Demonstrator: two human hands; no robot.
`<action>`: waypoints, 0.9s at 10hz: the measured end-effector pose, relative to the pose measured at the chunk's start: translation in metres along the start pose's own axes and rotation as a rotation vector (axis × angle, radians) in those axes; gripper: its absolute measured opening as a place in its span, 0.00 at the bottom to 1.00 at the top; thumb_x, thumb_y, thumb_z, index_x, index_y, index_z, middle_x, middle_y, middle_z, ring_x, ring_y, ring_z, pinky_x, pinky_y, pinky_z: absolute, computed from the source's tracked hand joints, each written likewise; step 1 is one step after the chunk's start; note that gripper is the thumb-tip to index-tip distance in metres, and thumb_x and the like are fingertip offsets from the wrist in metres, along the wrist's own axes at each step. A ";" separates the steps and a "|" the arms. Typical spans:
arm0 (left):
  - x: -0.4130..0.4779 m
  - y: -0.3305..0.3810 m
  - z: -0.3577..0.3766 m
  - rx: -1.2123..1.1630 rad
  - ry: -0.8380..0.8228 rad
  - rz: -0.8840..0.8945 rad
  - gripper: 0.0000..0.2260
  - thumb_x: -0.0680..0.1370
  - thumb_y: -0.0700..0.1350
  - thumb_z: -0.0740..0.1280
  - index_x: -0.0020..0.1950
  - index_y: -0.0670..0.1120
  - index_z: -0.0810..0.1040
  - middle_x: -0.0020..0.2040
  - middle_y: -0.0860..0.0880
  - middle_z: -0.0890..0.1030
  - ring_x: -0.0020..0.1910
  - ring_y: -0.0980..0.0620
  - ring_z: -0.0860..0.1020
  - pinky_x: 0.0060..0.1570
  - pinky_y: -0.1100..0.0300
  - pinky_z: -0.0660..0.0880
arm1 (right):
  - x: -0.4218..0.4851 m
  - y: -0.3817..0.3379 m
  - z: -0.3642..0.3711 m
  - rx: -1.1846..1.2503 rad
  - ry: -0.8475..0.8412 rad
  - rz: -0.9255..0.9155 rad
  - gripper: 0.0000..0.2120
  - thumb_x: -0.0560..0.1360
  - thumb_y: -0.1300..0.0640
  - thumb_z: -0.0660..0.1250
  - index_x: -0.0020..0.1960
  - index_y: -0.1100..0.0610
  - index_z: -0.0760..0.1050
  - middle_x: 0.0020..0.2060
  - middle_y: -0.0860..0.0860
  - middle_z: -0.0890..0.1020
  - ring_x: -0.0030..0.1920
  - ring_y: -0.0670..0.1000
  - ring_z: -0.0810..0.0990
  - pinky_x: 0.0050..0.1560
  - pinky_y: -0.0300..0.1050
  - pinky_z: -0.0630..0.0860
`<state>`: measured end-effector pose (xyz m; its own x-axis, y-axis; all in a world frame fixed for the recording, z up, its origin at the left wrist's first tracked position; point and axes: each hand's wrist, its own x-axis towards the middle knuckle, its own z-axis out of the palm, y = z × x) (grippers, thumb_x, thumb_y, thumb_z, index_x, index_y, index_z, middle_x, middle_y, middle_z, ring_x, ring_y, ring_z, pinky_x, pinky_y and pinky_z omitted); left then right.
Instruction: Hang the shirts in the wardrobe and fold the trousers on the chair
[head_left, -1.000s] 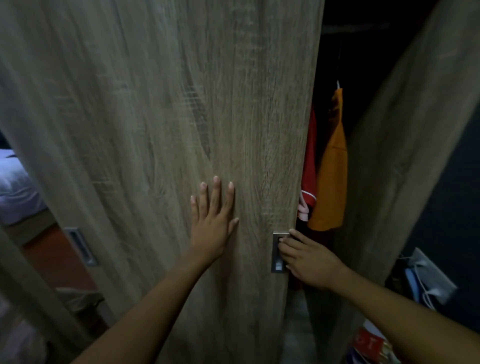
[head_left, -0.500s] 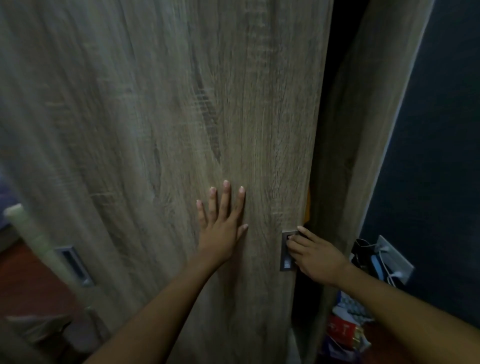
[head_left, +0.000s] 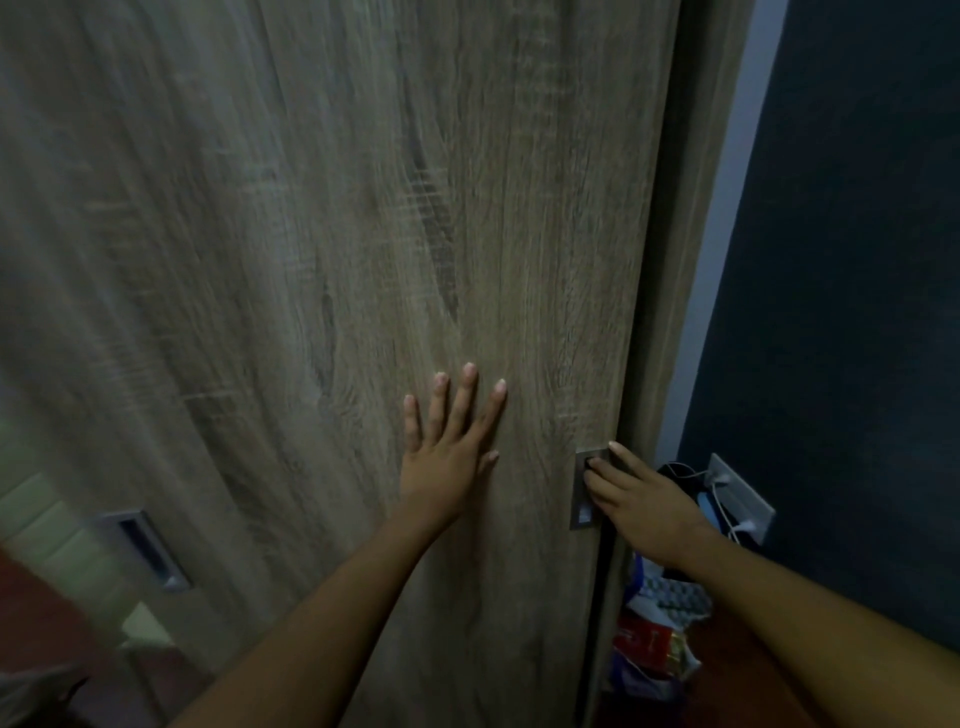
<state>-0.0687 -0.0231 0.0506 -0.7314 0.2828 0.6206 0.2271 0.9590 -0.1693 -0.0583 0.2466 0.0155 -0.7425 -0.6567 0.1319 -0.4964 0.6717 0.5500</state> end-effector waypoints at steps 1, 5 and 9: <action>0.002 0.006 0.001 0.011 0.002 0.009 0.38 0.76 0.58 0.64 0.78 0.54 0.44 0.78 0.47 0.36 0.76 0.42 0.37 0.70 0.36 0.41 | -0.004 0.004 0.004 -0.041 -0.029 0.012 0.21 0.60 0.54 0.77 0.50 0.61 0.83 0.53 0.57 0.82 0.59 0.59 0.79 0.72 0.58 0.45; 0.009 0.025 0.002 -0.025 -0.034 0.004 0.40 0.76 0.56 0.65 0.77 0.53 0.41 0.76 0.47 0.32 0.75 0.42 0.33 0.69 0.33 0.41 | -0.013 0.006 -0.001 -0.194 -0.178 0.018 0.24 0.80 0.56 0.52 0.74 0.63 0.58 0.74 0.57 0.58 0.76 0.59 0.49 0.68 0.58 0.27; -0.031 0.044 -0.038 -0.223 -0.396 0.050 0.34 0.80 0.50 0.58 0.77 0.48 0.39 0.77 0.46 0.36 0.76 0.43 0.38 0.75 0.45 0.49 | -0.011 -0.036 -0.031 -0.035 -0.496 0.136 0.24 0.81 0.54 0.51 0.75 0.60 0.56 0.75 0.57 0.58 0.76 0.57 0.49 0.74 0.58 0.37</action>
